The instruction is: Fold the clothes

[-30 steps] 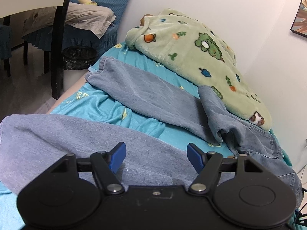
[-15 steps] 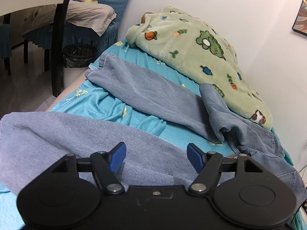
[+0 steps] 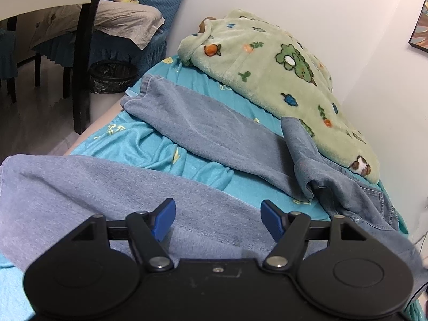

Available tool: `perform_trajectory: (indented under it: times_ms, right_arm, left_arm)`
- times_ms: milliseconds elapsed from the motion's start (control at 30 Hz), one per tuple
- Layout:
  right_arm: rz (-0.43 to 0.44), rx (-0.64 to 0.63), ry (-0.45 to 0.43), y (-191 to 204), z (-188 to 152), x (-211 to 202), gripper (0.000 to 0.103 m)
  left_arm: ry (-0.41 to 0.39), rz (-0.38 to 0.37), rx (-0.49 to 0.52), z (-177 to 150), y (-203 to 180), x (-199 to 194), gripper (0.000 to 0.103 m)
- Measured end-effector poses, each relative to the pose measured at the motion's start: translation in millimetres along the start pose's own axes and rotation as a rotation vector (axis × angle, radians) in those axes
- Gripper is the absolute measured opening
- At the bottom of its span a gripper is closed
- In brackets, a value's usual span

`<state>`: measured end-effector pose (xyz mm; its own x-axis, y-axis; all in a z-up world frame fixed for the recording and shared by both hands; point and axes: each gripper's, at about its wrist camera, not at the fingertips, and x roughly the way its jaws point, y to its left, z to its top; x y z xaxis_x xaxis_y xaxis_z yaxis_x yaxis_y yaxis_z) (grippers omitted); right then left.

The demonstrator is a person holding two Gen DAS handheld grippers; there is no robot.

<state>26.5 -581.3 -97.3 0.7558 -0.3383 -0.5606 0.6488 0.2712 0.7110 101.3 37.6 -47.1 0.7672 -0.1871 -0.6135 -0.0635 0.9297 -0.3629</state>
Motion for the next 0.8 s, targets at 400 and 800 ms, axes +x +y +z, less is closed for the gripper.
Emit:
perform_trajectory:
  times_ms: [400, 800]
  right_arm:
    - [-0.075, -0.201, -0.018, 26, -23, -30, 0.07]
    - [0.114, -0.59, 0.045, 117, -91, -77, 0.07]
  left_arm:
    - [-0.005, -0.015, -0.013, 1, 0, -3, 0.067]
    - [-0.013, -0.034, -0.012, 4, -1, -10, 0.067]
